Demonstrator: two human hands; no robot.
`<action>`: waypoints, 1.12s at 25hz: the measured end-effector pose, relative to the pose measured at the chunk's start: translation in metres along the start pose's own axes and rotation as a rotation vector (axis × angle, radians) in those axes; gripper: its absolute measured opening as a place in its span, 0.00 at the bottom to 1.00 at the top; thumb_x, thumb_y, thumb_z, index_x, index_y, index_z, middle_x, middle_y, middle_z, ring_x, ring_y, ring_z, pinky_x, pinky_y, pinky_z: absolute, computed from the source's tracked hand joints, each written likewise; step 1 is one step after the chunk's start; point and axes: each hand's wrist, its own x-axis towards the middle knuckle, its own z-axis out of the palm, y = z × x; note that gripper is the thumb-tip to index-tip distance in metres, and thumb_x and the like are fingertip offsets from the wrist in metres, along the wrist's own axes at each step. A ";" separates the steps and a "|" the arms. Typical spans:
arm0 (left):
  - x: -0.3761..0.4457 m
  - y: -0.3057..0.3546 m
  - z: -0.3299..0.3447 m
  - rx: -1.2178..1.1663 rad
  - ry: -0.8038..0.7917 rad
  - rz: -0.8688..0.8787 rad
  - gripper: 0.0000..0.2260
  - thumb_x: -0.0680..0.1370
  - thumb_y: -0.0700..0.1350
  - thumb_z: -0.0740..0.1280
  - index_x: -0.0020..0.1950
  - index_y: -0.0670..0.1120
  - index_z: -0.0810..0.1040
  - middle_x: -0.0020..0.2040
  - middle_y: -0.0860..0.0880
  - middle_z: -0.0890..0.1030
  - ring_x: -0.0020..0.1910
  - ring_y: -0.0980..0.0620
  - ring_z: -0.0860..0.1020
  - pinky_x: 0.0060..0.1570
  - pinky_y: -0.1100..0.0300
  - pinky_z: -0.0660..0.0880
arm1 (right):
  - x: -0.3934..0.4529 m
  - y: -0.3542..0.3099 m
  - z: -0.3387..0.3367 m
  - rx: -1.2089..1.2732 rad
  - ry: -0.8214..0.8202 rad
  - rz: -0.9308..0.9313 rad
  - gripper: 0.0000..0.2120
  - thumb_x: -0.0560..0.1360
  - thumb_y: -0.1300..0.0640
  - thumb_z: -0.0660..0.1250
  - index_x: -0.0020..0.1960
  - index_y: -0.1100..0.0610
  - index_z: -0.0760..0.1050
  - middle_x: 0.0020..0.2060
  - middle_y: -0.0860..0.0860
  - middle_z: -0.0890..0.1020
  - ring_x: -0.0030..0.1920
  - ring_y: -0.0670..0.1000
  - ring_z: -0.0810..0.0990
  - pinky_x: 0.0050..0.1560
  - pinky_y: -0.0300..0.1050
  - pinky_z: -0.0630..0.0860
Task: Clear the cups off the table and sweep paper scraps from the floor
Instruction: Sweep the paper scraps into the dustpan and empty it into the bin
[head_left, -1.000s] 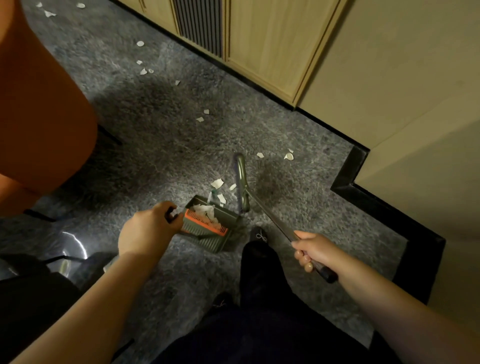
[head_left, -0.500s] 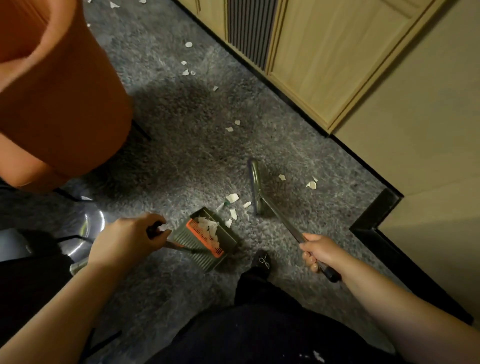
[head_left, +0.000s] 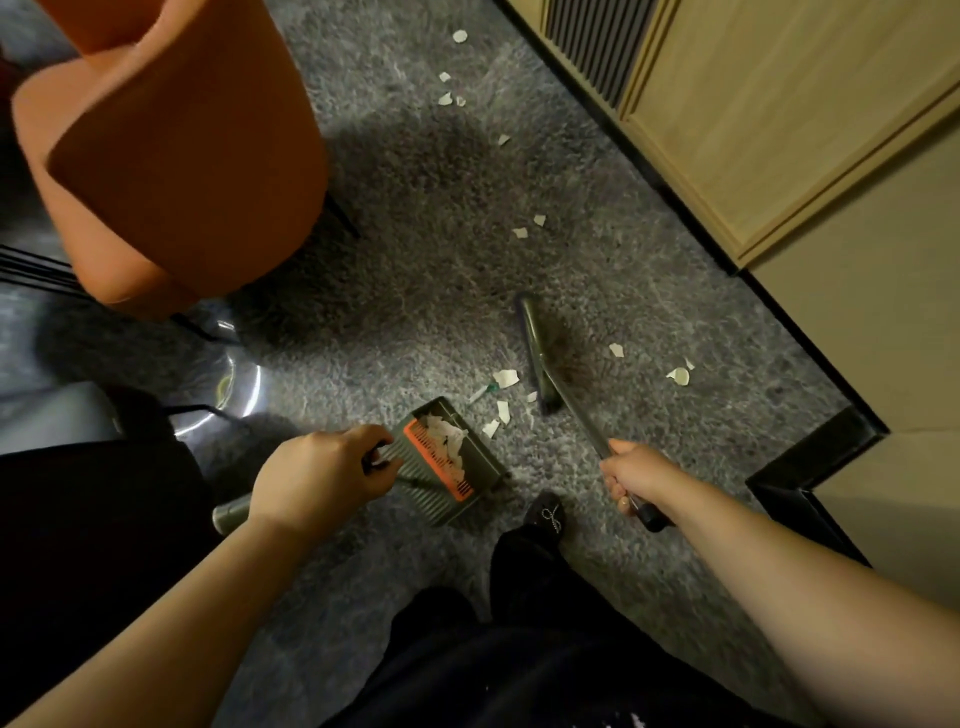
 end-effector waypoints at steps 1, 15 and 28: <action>0.002 0.001 -0.001 0.007 -0.001 0.002 0.11 0.66 0.54 0.77 0.46 0.54 0.83 0.27 0.51 0.80 0.23 0.47 0.78 0.24 0.61 0.71 | 0.003 -0.005 0.002 -0.036 -0.012 -0.007 0.20 0.79 0.66 0.56 0.70 0.57 0.66 0.28 0.54 0.69 0.24 0.48 0.66 0.20 0.37 0.65; -0.008 0.008 -0.001 -0.039 -0.113 -0.076 0.11 0.74 0.59 0.67 0.52 0.55 0.80 0.36 0.52 0.82 0.33 0.48 0.80 0.32 0.56 0.77 | -0.048 0.023 0.033 -0.089 -0.247 0.026 0.24 0.80 0.66 0.56 0.73 0.49 0.64 0.26 0.50 0.67 0.18 0.43 0.64 0.18 0.33 0.62; -0.057 -0.012 0.006 -0.187 -0.027 -0.114 0.13 0.72 0.57 0.71 0.52 0.53 0.81 0.36 0.52 0.83 0.32 0.48 0.81 0.32 0.56 0.78 | -0.107 0.051 0.029 0.188 -0.027 -0.030 0.23 0.80 0.68 0.55 0.73 0.53 0.63 0.27 0.52 0.67 0.18 0.43 0.63 0.19 0.33 0.61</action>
